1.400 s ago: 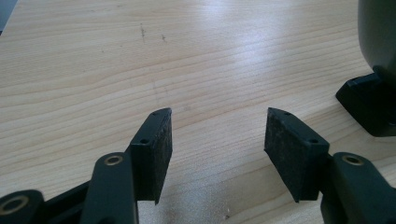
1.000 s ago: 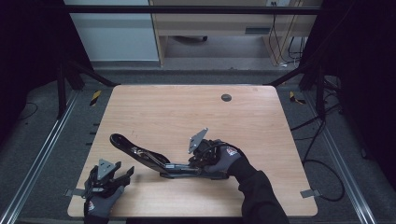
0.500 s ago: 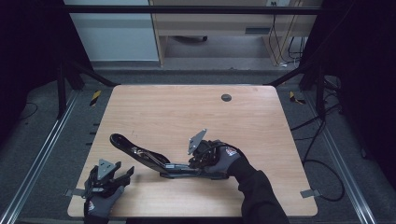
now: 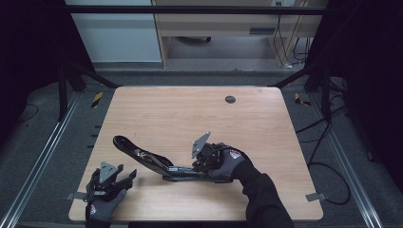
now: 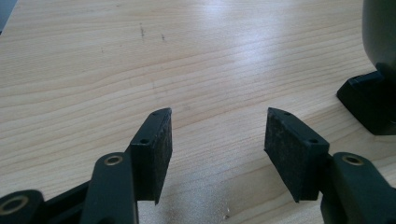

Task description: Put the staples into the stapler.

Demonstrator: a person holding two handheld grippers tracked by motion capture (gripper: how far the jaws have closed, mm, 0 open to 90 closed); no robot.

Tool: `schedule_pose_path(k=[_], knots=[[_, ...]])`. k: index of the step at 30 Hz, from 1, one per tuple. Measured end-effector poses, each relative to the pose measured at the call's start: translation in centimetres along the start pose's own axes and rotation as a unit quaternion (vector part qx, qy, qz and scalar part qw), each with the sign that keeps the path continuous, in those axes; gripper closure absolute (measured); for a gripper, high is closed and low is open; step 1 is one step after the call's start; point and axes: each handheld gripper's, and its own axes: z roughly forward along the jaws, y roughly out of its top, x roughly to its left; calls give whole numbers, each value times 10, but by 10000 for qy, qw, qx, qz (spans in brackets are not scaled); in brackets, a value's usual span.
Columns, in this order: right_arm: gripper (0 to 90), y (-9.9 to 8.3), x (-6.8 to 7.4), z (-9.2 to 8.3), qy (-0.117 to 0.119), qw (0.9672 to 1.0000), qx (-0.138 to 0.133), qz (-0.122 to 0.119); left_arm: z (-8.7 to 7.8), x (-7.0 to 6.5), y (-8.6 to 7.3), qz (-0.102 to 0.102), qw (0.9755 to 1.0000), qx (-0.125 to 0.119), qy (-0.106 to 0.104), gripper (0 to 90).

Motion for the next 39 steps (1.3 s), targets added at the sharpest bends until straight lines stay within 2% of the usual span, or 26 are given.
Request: schedule_pose_path(k=[10,27,29,34,36,37,39], knots=[[782,-3,0,0,74,9999,-116,-78,0,0,0,-4,10000,3,-2,411],[777,-4,0,2,84,9999,-74,-65,0,0,0,0,10000,3,0,411],[739,-3,0,-1,21,10000,-92,-7,0,0,0,12,10000,5,4,411],[725,-4,1,-5,-58,9998,-171,33,0,0,0,0,10000,1,-4,411],[722,-5,1,-7,-113,9995,-261,114,-1,0,1,28,10000,-9,6,411],[722,-6,1,-11,-239,9989,-324,229,-1,0,1,9,10000,-18,0,411],[722,-8,1,-15,-315,9980,-439,321,-1,0,1,-4,10000,-25,-13,411]])
